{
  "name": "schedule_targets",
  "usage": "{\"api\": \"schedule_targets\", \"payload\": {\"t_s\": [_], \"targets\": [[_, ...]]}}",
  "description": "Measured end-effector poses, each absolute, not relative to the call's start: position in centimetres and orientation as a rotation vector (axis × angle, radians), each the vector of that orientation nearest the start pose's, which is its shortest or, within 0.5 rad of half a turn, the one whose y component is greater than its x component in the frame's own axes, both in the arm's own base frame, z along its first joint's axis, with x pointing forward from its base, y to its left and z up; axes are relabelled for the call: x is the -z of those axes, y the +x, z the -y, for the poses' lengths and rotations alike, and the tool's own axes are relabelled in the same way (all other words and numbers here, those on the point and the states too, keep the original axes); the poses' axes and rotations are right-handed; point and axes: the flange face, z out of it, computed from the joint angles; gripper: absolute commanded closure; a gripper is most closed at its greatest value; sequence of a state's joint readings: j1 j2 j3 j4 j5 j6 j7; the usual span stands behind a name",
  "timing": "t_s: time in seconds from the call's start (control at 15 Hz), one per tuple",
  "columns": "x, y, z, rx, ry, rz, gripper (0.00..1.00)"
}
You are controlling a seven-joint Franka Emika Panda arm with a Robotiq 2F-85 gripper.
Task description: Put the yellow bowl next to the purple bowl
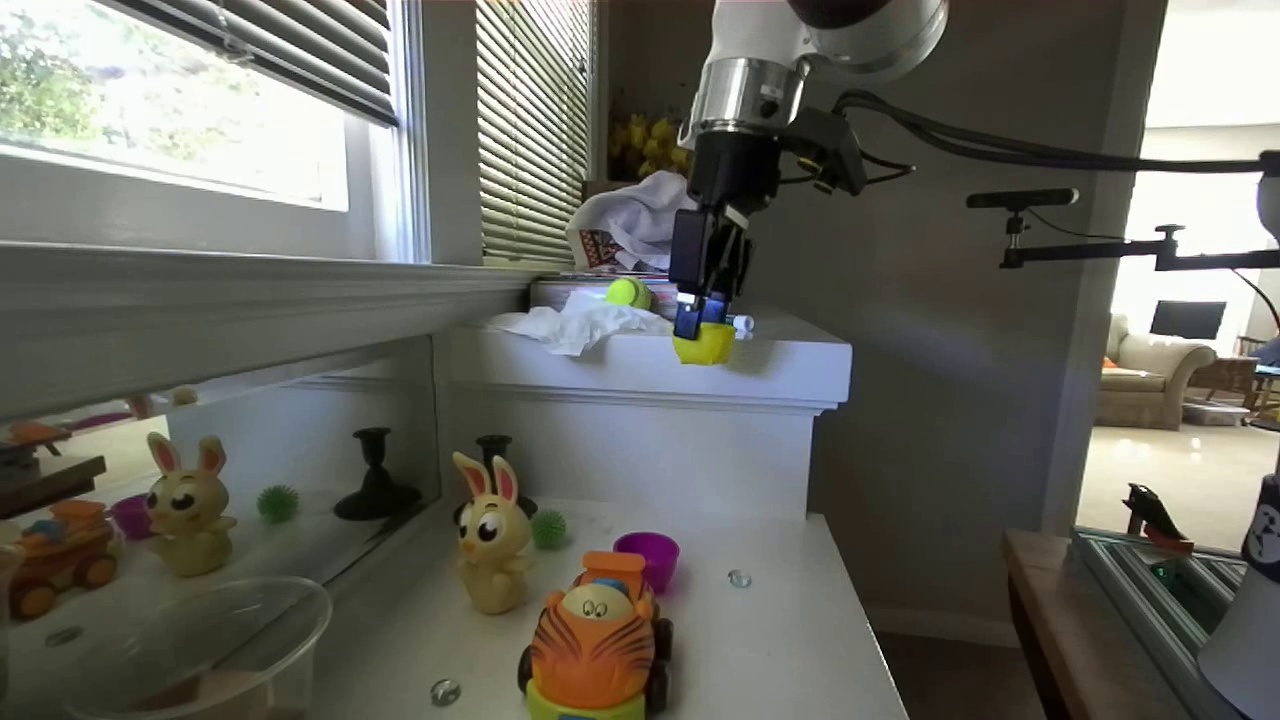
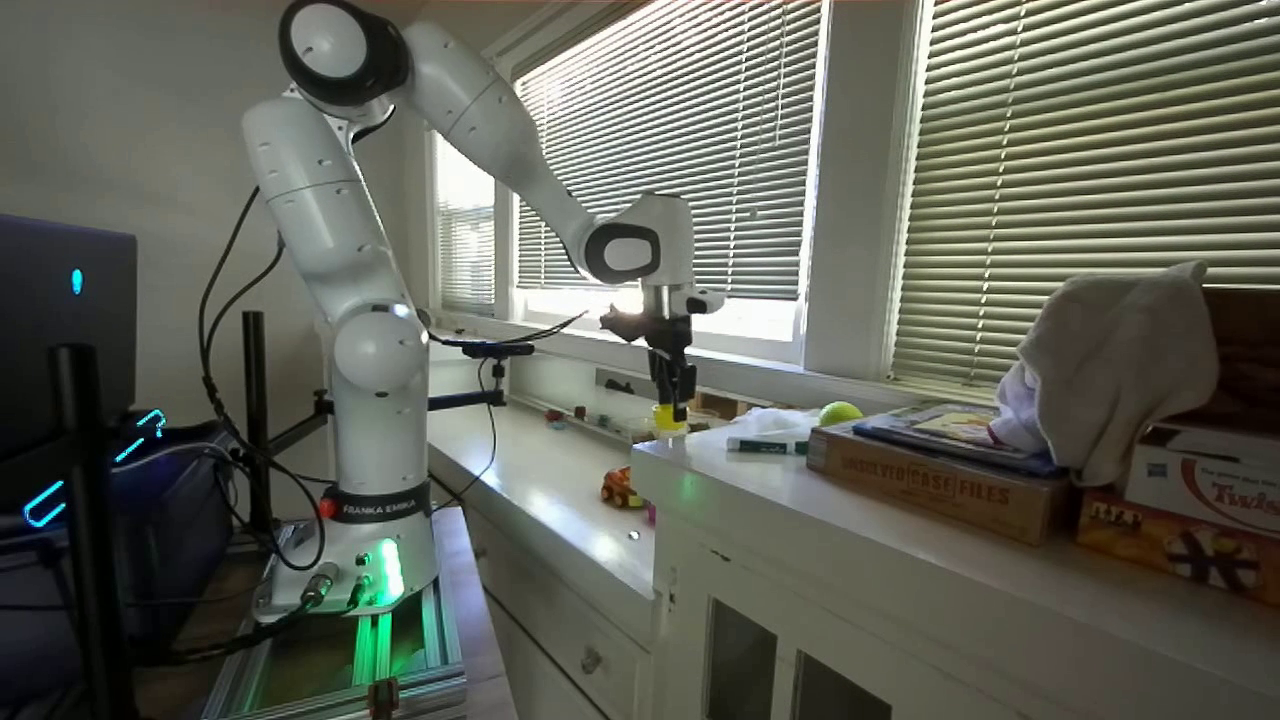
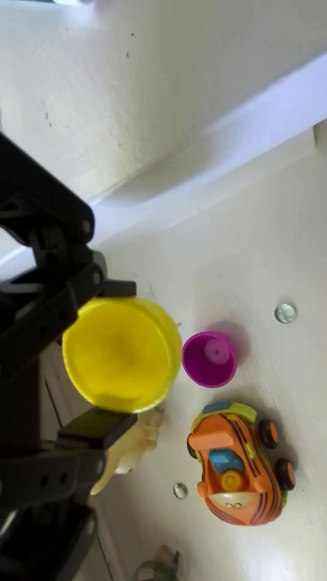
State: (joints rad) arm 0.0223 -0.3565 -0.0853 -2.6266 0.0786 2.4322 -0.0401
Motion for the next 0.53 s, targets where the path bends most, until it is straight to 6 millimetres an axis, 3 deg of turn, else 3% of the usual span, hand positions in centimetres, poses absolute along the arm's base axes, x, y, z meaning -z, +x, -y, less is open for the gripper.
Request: {"api": "schedule_targets", "payload": {"t_s": [0.33,0.53], "targets": [[-33.8,42.0,1.5,0.313,-3.076,-0.096,0.64],[-31.6,42.3,0.5,0.318,-3.076,-0.199,0.64]]}}
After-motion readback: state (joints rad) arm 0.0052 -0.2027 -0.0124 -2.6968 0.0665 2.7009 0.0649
